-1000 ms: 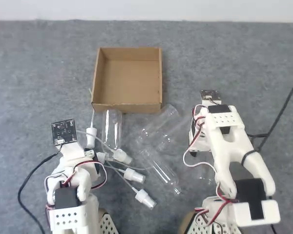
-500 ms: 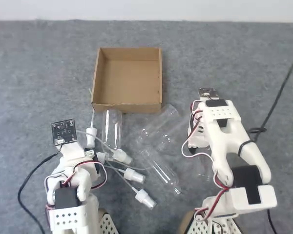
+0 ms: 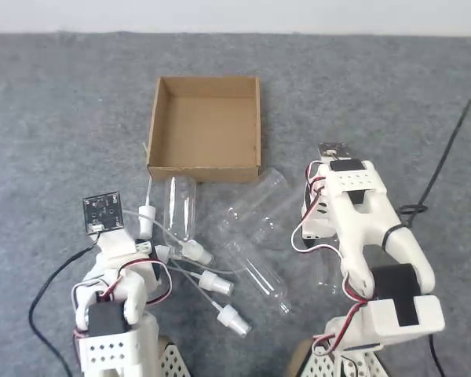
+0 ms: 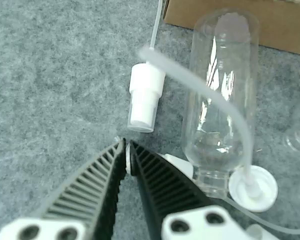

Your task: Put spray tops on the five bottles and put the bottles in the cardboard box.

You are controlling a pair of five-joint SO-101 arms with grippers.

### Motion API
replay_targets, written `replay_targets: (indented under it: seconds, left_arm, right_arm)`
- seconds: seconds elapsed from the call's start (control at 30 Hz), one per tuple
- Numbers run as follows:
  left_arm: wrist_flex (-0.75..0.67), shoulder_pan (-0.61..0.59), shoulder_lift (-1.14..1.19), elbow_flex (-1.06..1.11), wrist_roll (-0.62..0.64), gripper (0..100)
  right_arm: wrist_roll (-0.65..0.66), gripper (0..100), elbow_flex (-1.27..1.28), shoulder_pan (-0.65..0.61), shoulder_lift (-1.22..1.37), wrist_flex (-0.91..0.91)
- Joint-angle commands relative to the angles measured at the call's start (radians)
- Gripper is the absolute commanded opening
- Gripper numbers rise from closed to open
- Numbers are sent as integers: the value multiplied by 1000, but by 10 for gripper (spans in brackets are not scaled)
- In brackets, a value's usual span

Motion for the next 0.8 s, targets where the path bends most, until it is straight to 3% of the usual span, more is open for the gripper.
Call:
replay_targets:
  seconds: [0.0, 0.33, 0.53, 0.77]
  left_arm:
    - [6, -2, -17, -13, 0, 12]
    - [6, 2, -17, -13, 0, 12]
    - [6, -5, -17, -15, -6, 12]
    - [11, -5, -17, -119, -6, 12]
  right_arm:
    - [20, 145, -20, 2, 7, 8]
    - [20, 145, 78, -41, -4, 15]
    - [20, 145, 74, -39, -12, 131]
    - [23, 143, 84, -35, -150, 160]
